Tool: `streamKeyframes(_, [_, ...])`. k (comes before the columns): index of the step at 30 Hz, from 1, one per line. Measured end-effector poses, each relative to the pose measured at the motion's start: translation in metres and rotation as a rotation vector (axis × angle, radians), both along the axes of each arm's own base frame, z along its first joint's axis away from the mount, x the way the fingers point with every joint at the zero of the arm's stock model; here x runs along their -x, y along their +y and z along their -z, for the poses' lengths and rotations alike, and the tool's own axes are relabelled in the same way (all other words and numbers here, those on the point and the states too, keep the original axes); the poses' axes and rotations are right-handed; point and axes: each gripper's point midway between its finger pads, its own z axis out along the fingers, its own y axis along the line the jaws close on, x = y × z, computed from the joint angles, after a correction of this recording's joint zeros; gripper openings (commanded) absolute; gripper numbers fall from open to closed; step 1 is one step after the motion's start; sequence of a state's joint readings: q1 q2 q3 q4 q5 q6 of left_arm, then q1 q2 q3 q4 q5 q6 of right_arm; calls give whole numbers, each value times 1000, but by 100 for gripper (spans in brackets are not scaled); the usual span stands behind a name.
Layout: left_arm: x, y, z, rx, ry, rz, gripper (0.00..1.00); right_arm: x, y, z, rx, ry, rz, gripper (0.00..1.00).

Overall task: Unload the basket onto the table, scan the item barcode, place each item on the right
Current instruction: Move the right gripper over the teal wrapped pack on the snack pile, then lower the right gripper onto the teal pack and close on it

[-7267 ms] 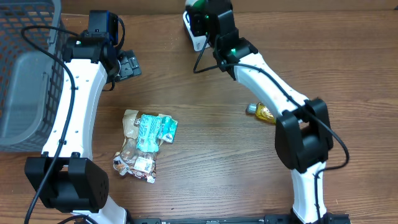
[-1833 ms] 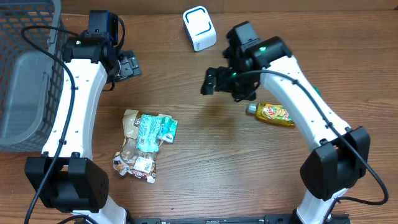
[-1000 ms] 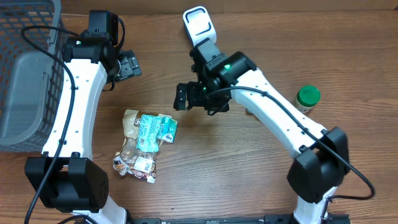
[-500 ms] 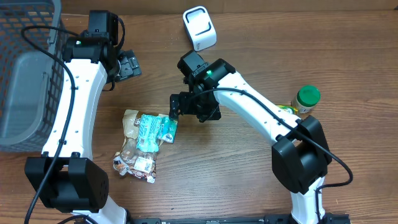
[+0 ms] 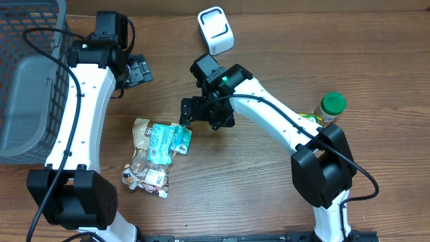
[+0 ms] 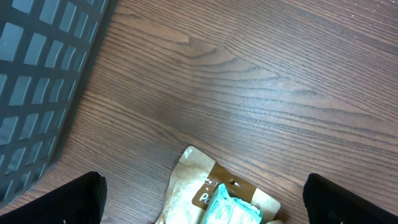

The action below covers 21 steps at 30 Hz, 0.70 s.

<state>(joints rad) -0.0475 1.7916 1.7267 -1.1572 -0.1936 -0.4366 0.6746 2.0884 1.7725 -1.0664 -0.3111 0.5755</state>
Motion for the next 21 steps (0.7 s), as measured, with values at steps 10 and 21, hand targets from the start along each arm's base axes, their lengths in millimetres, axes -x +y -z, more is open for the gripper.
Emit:
streamKeyframes(10, [0,0,0,0,0,0,99,5,15,-2,-19,-7,8,65])
streamKeyframes(21, [0,0,0,0,0,0,100,22,51,-7,-65,-61,-65,62])
